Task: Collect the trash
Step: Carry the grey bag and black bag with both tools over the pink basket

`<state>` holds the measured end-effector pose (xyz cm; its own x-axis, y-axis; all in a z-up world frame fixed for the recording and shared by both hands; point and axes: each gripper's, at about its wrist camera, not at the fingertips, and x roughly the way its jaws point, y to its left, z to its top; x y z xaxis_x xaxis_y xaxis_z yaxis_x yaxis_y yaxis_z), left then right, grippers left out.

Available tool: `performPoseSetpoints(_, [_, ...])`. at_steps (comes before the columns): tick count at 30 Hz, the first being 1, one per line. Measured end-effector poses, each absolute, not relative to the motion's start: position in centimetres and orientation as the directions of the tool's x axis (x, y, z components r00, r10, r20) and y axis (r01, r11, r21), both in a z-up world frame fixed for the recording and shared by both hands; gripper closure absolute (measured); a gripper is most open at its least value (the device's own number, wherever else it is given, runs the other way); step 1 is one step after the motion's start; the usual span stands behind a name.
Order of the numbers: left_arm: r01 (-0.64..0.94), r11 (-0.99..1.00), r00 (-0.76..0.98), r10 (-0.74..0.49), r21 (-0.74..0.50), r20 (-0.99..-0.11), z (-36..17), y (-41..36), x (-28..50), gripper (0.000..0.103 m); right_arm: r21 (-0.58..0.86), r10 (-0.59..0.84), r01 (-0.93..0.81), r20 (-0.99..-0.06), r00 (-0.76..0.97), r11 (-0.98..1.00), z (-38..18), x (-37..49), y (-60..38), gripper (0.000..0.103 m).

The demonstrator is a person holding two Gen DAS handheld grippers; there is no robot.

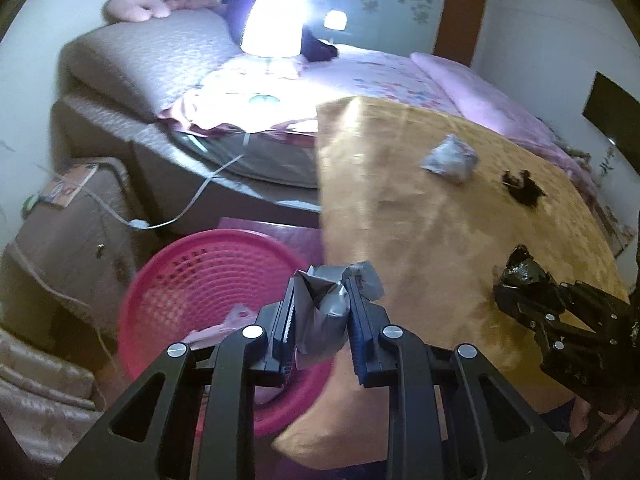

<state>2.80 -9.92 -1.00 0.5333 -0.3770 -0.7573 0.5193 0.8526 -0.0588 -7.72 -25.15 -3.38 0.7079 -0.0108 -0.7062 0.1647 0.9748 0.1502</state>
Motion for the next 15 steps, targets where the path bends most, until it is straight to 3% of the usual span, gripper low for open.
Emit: performPoseSetpoints(15, [0.368, 0.929, 0.586, -0.257, -0.029, -0.768, -2.2, -4.1, 5.1, 0.081, 0.125, 0.095, -0.009, -0.700, 0.707, 0.992, -1.9, -2.6, -18.6, 0.065])
